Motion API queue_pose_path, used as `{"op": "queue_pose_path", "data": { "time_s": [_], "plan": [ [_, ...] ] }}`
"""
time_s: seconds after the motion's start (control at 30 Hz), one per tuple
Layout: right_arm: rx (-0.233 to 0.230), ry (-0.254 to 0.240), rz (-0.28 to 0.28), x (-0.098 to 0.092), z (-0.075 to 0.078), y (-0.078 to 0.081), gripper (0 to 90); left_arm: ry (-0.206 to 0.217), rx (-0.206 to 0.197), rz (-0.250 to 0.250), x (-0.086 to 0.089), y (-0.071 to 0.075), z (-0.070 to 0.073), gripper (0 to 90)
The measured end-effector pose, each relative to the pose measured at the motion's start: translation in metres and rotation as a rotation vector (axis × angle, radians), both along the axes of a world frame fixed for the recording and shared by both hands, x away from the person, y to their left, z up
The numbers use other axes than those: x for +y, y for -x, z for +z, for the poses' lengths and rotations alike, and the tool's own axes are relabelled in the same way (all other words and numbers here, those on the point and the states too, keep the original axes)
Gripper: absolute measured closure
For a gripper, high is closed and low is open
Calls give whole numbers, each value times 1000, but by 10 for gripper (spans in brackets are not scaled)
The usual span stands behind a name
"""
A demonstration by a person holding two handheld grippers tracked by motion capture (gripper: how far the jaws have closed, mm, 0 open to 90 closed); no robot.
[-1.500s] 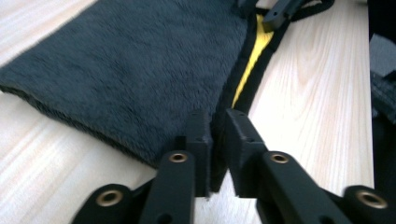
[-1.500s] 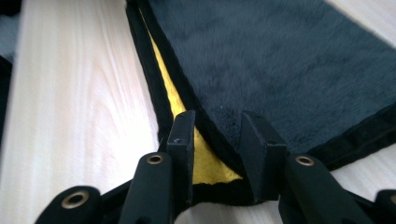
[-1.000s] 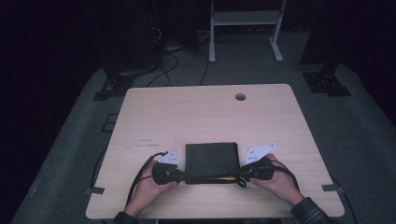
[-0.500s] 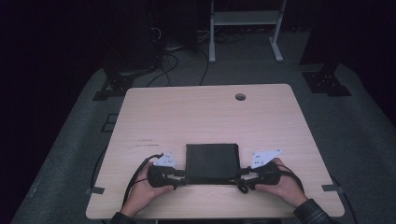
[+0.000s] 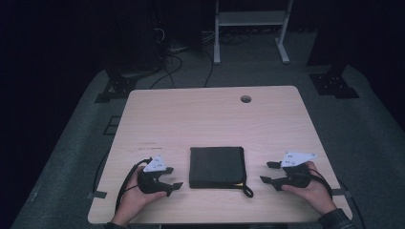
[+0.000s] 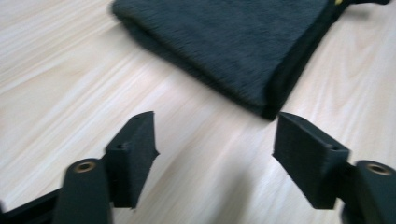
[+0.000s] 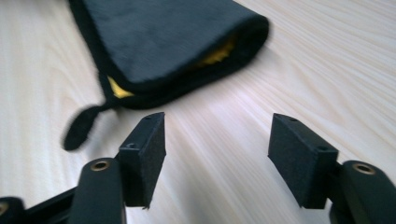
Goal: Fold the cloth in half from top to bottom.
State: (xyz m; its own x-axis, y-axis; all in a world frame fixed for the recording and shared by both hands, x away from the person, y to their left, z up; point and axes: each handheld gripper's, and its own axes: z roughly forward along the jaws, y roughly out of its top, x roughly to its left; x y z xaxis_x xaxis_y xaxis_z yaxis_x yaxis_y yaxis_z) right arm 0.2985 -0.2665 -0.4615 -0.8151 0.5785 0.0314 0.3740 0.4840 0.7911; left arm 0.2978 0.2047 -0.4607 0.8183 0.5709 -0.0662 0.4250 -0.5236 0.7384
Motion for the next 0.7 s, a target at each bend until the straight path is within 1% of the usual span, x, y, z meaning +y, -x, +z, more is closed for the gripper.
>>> {"op": "queue_pose_path", "data": {
  "time_s": [0.03, 0.1, 0.2, 0.37, 0.4, 0.43, 0.5, 0.57, 0.6, 0.63, 0.7],
  "plan": [
    [-1, 4, -10, -3, -1, 0, 333, -10, 1, 22, 5, 0, -1, 242],
    [-4, 19, -57, -12, -3, 1, 297, -20, -4, 40, 11, 1, -2, 216],
    [-1, 34, -109, -24, -8, 1, 266, -47, -10, 85, 23, 3, -6, 175],
    [22, 59, -169, -41, -15, 5, 213, -85, 18, 145, 39, 7, -13, 107],
    [31, 62, -180, -43, -16, 6, 203, -97, 14, 156, 42, 8, -15, 89],
    [37, 67, -193, -46, -18, 7, 206, -98, 9, 165, 45, 9, -15, 78],
    [49, 69, -213, -50, -20, 9, 198, -97, 11, 174, 49, 11, -15, 77],
    [57, 71, -223, -53, -22, 11, 189, -110, -6, 180, 53, 13, -16, 71],
    [56, 75, -224, -54, -23, 12, 177, -112, -11, 184, 55, 14, -17, 69],
    [51, 76, -230, -55, -24, 13, 176, -112, -12, 188, 57, 14, -18, 45],
    [48, 77, -239, -56, -24, 15, 170, -101, -22, 188, 60, 15, -20, 20]
  ]
}}
